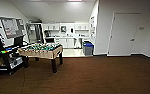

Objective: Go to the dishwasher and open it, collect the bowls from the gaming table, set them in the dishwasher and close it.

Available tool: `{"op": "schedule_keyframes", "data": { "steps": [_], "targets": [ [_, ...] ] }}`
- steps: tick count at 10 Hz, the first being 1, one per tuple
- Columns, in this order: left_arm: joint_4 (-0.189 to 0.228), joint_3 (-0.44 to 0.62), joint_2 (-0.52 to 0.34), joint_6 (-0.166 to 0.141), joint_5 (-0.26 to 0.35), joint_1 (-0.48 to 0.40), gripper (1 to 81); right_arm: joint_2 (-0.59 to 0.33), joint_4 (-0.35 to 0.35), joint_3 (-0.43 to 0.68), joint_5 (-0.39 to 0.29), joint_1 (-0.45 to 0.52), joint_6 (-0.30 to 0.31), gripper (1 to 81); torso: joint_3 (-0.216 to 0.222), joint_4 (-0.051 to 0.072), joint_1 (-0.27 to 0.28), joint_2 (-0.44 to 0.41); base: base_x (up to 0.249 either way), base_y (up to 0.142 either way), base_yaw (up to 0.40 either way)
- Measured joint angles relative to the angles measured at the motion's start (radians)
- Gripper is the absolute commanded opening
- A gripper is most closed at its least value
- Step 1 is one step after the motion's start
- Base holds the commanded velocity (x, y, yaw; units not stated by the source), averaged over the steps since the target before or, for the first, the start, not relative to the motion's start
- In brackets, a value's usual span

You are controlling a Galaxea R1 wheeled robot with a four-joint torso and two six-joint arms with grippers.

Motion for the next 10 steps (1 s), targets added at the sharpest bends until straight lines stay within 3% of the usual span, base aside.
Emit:
{"op": "schedule_keyframes", "data": {
  "steps": [10],
  "targets": [
    [0.0,0.0,0.007,0.0,0.0,0.002,81.1,0.005,0.0,-0.02,0.008,-0.02,0.0,81.1,0.001,0.0,-0.002,-0.002,0.113,0.0,0.0]
  ]
}}
